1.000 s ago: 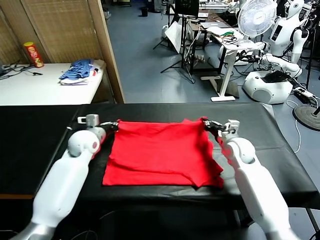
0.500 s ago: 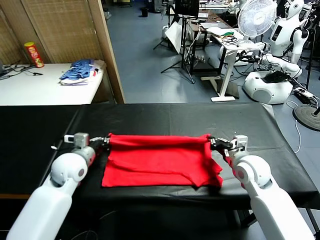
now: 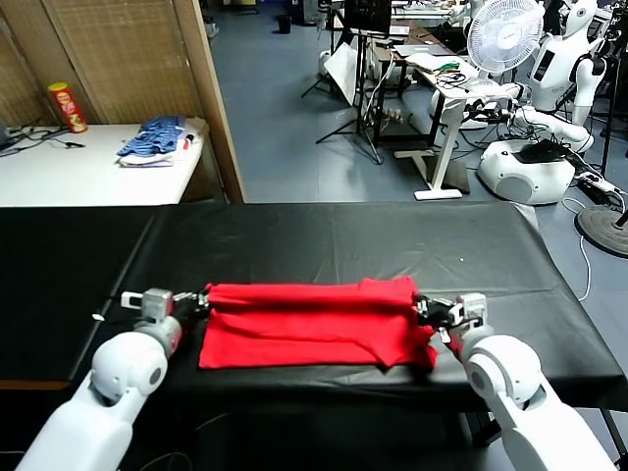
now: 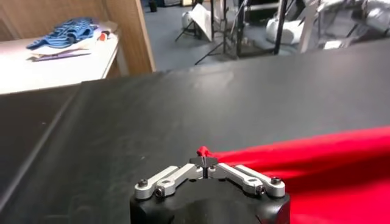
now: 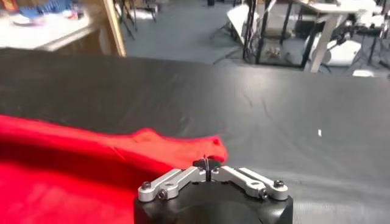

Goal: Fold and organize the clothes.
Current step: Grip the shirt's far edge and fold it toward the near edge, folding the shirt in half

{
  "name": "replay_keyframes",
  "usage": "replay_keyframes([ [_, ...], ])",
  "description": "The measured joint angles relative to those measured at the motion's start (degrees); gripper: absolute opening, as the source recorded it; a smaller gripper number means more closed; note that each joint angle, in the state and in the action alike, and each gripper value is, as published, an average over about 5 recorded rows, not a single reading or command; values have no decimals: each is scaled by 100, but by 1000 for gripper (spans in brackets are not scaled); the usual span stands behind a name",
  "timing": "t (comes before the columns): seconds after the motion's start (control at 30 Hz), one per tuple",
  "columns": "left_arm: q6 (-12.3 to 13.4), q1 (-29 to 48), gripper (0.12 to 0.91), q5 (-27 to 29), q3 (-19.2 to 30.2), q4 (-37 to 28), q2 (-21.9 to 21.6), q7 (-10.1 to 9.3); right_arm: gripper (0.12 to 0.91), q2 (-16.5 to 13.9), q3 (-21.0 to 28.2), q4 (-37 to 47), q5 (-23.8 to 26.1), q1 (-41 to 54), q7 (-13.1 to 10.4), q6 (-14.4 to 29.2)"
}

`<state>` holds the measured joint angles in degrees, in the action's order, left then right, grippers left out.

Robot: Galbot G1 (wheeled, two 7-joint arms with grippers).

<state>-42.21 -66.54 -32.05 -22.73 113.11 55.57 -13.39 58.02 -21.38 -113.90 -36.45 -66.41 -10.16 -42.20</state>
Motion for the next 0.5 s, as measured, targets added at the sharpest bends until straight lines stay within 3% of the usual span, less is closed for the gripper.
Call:
replay_keyframes([
  [0.5, 2, -652, 127, 106, -98, 741, -56, -404, 123, 32, -78, -40, 71, -168, 15, 0],
])
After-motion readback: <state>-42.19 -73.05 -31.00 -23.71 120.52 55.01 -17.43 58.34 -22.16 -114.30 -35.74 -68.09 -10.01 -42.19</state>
